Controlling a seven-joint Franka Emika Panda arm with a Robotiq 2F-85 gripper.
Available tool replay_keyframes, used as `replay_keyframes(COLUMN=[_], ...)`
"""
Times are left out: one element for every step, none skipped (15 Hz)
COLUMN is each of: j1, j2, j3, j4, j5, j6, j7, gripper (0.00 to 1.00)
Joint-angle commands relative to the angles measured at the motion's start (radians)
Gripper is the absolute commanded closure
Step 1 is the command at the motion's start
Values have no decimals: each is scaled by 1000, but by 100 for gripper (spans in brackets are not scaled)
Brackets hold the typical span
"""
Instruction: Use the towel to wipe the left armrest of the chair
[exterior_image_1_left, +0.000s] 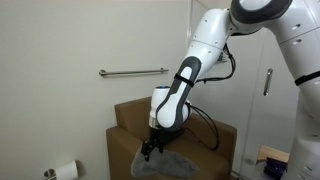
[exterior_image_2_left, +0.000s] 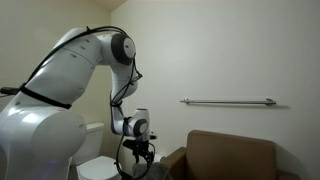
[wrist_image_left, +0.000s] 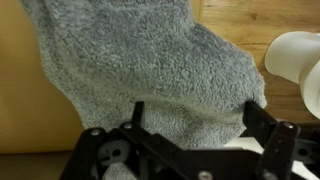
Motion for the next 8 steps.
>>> replay_keyframes(j1=[-7, 6, 13, 23, 29, 39, 45, 47], j2=[136, 158, 173, 182, 182, 181, 180, 179], j3=[19, 5, -3, -16, -26, -42, -53, -59], j4=[99, 121, 134, 146, 150, 154, 161, 167], j5=[20, 7, -1, -7, -12, -17, -20, -22], j6=[0, -24, -40, -60, -79, -99, -125, -149], j7=[-89, -93, -100, -103, -107, -106, -105, -106], gripper=[0, 0, 0, 25, 26, 33, 39, 47])
